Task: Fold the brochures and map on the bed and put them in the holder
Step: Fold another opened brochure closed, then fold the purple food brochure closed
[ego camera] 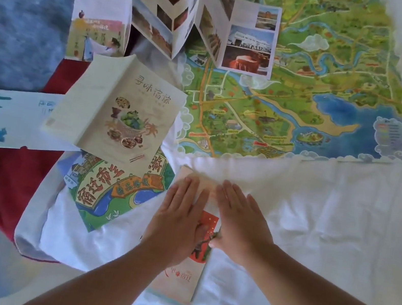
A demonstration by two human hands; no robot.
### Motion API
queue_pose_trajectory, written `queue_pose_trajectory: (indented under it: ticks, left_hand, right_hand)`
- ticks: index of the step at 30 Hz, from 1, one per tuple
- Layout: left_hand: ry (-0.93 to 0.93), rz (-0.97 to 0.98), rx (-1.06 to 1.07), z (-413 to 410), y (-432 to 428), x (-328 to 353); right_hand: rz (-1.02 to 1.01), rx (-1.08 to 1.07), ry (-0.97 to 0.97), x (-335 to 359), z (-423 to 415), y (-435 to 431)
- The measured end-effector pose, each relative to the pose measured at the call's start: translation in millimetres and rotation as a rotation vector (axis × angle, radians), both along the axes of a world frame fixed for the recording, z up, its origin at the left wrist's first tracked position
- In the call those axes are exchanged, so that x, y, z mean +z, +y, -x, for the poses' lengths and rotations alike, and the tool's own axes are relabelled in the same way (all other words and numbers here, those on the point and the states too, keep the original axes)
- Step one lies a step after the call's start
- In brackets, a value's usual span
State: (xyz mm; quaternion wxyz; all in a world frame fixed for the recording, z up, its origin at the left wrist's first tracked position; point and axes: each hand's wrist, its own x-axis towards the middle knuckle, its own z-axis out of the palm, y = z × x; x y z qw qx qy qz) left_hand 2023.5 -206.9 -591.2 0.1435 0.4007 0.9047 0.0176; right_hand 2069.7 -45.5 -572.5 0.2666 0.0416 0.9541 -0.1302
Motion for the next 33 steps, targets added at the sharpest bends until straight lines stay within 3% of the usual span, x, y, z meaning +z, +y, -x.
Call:
queue_pose_trajectory:
  ticks: [9,16,19,23,27,33]
  left_hand:
    - [-0.017,-0.042,-0.174,-57.6,-50.4,-9.2]
    - [0.21,-0.061,-0.345,-90.2,-103.9,-4.3]
    - [0.165,-0.078,-0.366,-82.5,-106.8,4.3]
    - [-0.072,-0.098,-0.244,-60.1,-75.2,32.5]
    - [-0.063,-0.154,-0.128,-36.3,-18.6,58.7]
    - [-0.123,-0.196,-0.185,-29.8,89.8,86.2]
  right_hand:
    - [-0.039,0.017,-0.057,-5.3,4.2,-4.1]
    - [-0.03,0.01,-0.082,-3.5,4.4,-5.3]
    - [0.001,0.001,-0.064,2.0,5.0,-4.7]
    - [0.116,-0.066,-0.011,17.2,-0.5,5.1]
    - [0.169,-0.233,0.056,39.0,-22.7,33.1]
    - [0.087,-0.476,0.057,71.7,-81.2,107.8]
